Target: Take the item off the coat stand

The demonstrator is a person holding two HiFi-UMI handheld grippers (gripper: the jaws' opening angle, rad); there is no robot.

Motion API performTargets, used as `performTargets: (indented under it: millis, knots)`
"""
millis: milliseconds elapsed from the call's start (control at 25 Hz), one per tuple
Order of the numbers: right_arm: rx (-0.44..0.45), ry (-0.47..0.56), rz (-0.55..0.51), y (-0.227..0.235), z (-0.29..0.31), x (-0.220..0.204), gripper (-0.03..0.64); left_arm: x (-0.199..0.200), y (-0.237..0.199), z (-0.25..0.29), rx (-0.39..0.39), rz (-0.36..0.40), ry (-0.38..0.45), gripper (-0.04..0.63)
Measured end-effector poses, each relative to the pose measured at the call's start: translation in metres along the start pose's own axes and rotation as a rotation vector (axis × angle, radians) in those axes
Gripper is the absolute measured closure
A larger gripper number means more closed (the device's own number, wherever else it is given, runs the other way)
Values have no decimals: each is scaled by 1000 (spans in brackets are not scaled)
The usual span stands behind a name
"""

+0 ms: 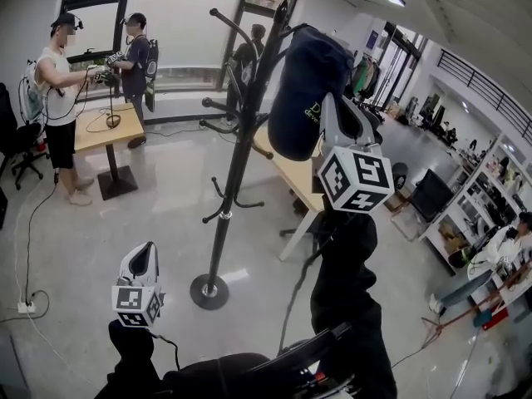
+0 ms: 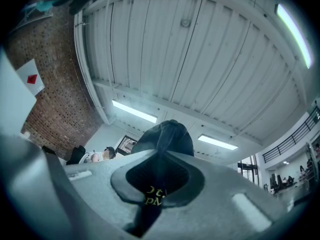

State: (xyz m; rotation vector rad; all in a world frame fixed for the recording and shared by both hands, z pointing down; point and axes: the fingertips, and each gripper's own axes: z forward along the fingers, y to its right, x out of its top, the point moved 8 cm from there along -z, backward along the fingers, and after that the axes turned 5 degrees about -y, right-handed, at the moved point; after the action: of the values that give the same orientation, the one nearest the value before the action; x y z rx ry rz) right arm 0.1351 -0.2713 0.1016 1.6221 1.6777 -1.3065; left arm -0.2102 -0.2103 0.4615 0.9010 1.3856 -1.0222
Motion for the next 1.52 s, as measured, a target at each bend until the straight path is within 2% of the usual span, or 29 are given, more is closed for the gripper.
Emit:
performTargets:
  millis: [840,1520]
  knots:
    - [-19,32,-3,11,18,22,604,2,-5,-1,31,-39,6,592]
    - [-70,59,1,26,20,37,604,-5,-13,0,40,-65,-1,592]
